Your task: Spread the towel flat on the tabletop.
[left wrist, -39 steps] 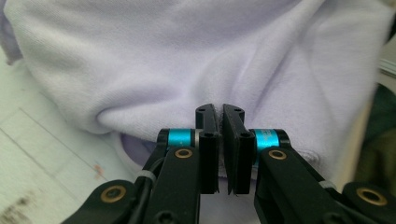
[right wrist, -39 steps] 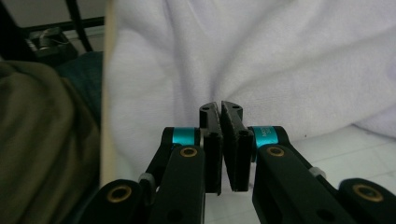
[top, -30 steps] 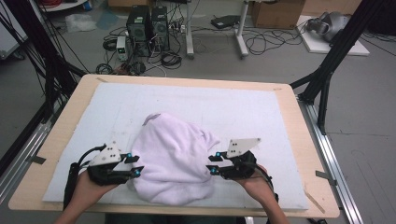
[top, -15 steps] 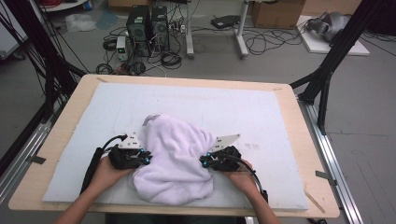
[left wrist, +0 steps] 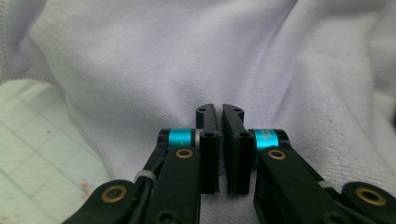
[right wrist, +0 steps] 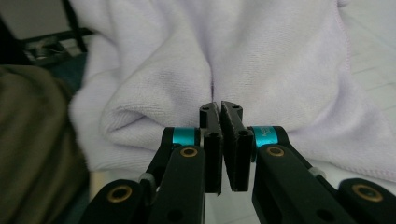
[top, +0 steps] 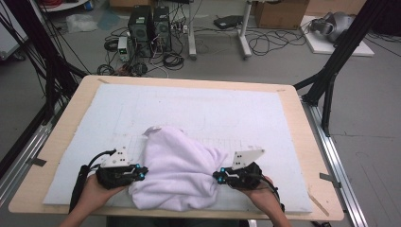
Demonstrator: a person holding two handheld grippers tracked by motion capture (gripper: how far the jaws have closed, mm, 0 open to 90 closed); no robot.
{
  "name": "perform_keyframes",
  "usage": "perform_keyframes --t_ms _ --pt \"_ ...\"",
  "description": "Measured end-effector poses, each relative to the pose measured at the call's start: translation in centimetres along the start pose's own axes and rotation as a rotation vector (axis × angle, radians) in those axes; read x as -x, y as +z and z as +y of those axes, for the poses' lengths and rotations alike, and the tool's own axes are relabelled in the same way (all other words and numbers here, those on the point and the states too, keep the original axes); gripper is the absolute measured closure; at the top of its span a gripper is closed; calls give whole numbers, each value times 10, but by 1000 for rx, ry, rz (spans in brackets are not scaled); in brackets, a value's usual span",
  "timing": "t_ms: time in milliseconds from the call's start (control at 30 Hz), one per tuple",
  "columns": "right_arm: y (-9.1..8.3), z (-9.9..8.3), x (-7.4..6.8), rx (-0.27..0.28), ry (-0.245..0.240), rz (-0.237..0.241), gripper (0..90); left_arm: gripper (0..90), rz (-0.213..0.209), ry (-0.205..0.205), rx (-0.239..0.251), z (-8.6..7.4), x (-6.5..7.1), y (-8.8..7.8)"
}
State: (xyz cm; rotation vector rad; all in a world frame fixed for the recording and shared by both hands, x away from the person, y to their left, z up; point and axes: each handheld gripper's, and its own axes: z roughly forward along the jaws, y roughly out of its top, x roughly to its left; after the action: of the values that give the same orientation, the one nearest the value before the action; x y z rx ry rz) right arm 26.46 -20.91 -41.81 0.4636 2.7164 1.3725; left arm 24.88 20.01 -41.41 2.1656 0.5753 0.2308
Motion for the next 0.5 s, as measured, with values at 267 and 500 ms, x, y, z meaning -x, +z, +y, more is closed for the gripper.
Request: perform_keyframes --t_ms 267,500 --pt "-20 0 20 61 46 -86 698 651 87 -25 67 7 -28 -7" --pt "5 -3 58 14 114 -163 610 633 114 -116 46 18 -71 26"
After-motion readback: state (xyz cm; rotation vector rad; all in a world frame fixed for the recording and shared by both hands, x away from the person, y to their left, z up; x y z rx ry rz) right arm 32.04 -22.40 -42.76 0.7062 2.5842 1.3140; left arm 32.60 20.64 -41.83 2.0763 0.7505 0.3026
